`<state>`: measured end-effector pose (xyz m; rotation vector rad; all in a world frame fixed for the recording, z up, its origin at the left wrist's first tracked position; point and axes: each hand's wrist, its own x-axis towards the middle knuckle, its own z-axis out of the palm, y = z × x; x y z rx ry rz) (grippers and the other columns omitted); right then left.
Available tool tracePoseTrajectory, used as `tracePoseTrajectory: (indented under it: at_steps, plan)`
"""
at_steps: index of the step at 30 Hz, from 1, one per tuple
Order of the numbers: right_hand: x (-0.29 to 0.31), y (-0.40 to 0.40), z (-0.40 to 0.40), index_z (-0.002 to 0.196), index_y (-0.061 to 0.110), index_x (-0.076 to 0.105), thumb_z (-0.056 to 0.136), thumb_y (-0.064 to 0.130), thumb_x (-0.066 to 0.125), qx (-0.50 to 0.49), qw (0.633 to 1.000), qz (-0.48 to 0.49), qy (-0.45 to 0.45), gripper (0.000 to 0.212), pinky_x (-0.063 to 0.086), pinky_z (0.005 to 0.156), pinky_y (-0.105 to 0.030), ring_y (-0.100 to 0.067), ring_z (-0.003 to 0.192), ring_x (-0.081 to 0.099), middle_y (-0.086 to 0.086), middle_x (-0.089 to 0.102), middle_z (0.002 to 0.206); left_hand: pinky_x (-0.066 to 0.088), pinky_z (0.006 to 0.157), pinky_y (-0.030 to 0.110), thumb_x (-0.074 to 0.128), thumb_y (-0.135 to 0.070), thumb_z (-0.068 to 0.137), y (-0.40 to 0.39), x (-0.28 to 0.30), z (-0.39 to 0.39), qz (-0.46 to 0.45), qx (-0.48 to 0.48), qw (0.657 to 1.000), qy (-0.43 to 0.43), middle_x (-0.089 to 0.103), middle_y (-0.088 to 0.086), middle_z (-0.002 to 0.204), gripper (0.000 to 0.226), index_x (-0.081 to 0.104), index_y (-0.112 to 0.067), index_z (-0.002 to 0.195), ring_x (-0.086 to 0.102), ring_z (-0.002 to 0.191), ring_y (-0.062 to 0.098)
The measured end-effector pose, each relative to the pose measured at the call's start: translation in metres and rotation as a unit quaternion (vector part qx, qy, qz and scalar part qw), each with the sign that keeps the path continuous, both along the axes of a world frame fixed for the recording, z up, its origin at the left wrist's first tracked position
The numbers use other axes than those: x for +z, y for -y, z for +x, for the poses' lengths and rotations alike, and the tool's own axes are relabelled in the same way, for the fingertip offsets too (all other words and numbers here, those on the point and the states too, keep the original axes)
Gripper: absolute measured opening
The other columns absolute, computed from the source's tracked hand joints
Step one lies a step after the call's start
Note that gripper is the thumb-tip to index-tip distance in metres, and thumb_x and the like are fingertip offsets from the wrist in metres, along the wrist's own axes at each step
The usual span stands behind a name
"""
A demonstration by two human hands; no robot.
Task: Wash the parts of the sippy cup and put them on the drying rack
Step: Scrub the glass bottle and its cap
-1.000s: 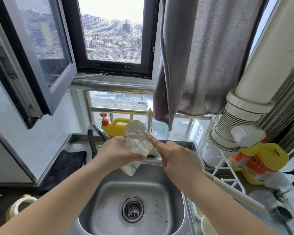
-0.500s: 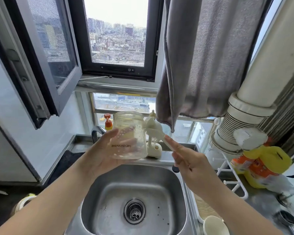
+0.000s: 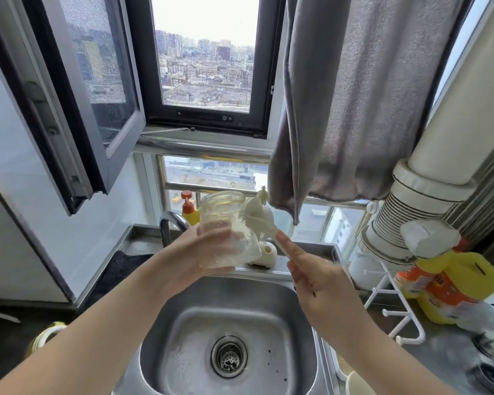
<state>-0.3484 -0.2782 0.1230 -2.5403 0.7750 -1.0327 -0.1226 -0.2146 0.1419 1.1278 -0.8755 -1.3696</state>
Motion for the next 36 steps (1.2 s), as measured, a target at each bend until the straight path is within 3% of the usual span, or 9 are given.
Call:
tracePoseTrajectory:
  at_steps: [3, 5, 8, 12, 18, 24, 29, 32, 36]
  plan:
    - [0.008, -0.001, 0.004, 0.142, 0.047, 0.031, 0.092, 0.022, 0.044, -0.029, 0.997, -0.047, -0.046, 0.057, 0.038, 0.047, -0.017, -0.007, 0.053, 0.044, 0.017, 0.04, 0.06, 0.053, 0.091, 0.04, 0.086, -0.035, 0.045, -0.003, 0.005, -0.006, 0.006, 0.017, 0.994, 0.111, 0.072, 0.005, 0.105, 0.07, 0.062, -0.021, 0.109, 0.068, 0.101, 0.023]
    - [0.019, -0.001, 0.009, 0.139, 0.042, 0.039, 0.087, 0.02, 0.052, -0.075, 0.986, -0.104, -0.106, 0.058, 0.038, 0.035, -0.026, -0.01, 0.04, 0.035, 0.009, 0.04, 0.058, 0.052, 0.092, 0.04, 0.086, -0.039, 0.039, 0.002, 0.002, -0.002, 0.038, 0.076, 0.982, 0.168, 0.072, 0.003, 0.102, 0.078, 0.058, -0.022, 0.111, 0.068, 0.098, 0.02]
    - [0.028, -0.004, 0.018, 0.132, 0.033, 0.052, 0.057, 0.005, 0.08, -0.102, 0.957, -0.225, -0.154, 0.085, 0.031, 0.029, -0.022, -0.015, 0.036, 0.022, 0.006, 0.029, 0.056, 0.051, 0.093, 0.041, 0.088, -0.036, 0.041, 0.009, 0.0, -0.001, 0.052, 0.109, 0.962, 0.246, 0.07, 0.001, 0.103, 0.079, 0.057, -0.026, 0.113, 0.067, 0.097, 0.017]
    - [0.039, -0.005, 0.028, 0.131, 0.035, 0.053, 0.045, 0.002, 0.082, -0.094, 0.949, -0.248, -0.17, 0.096, 0.03, 0.031, -0.02, -0.016, 0.032, 0.025, 0.005, 0.026, 0.059, 0.054, 0.088, 0.036, 0.089, -0.027, 0.059, 0.011, -0.001, -0.015, 0.043, 0.106, 0.935, 0.336, 0.071, -0.003, 0.096, 0.049, 0.064, -0.03, 0.101, 0.067, 0.092, 0.015]
    - [0.034, 0.008, 0.002, 0.138, 0.041, 0.036, 0.058, 0.009, 0.085, -0.098, 0.963, -0.177, -0.178, 0.099, 0.03, 0.031, -0.019, -0.012, 0.035, 0.022, 0.01, 0.023, 0.059, 0.053, 0.089, 0.041, 0.085, -0.046, 0.032, 0.005, -0.001, 0.006, 0.059, 0.14, 0.944, 0.294, 0.066, -0.001, 0.107, 0.09, 0.053, -0.025, 0.113, 0.066, 0.097, 0.016]
    - [0.035, 0.004, 0.029, 0.135, 0.043, 0.043, 0.066, 0.009, 0.082, -0.065, 0.973, -0.166, -0.149, 0.087, 0.038, 0.03, -0.024, -0.017, 0.032, 0.039, 0.008, 0.042, 0.055, 0.052, 0.09, 0.039, 0.087, -0.036, 0.046, 0.009, -0.003, -0.014, 0.037, 0.097, 0.946, 0.308, 0.071, -0.003, 0.098, 0.067, 0.064, -0.032, 0.108, 0.067, 0.092, 0.015]
    - [0.029, 0.016, -0.004, 0.136, 0.042, 0.037, 0.084, 0.019, 0.055, -0.089, 0.978, -0.128, -0.14, 0.06, 0.036, 0.031, -0.026, -0.011, 0.036, 0.035, 0.012, 0.038, 0.056, 0.052, 0.092, 0.043, 0.085, -0.043, 0.032, 0.003, 0.0, 0.004, 0.042, 0.123, 0.956, 0.262, 0.07, 0.0, 0.104, 0.089, 0.057, -0.025, 0.114, 0.068, 0.095, 0.017]
    - [0.033, 0.014, 0.007, 0.139, 0.044, 0.029, 0.09, 0.03, 0.033, -0.063, 0.984, -0.108, -0.129, 0.052, 0.046, 0.036, -0.032, -0.017, 0.042, 0.05, 0.01, 0.05, 0.061, 0.053, 0.086, 0.036, 0.085, -0.044, 0.033, 0.005, 0.002, -0.001, 0.047, 0.113, 0.96, 0.253, 0.068, 0.001, 0.105, 0.091, 0.055, -0.025, 0.117, 0.067, 0.096, 0.017]
    - [0.042, 0.013, 0.026, 0.14, 0.048, 0.023, 0.088, 0.023, 0.039, -0.024, 0.98, -0.154, -0.122, 0.06, 0.049, 0.04, -0.034, -0.018, 0.045, 0.052, 0.007, 0.055, 0.066, 0.051, 0.084, 0.032, 0.086, -0.025, 0.052, 0.008, 0.006, -0.01, 0.022, 0.067, 0.965, 0.252, 0.073, 0.001, 0.095, 0.061, 0.064, -0.027, 0.108, 0.07, 0.09, 0.017]
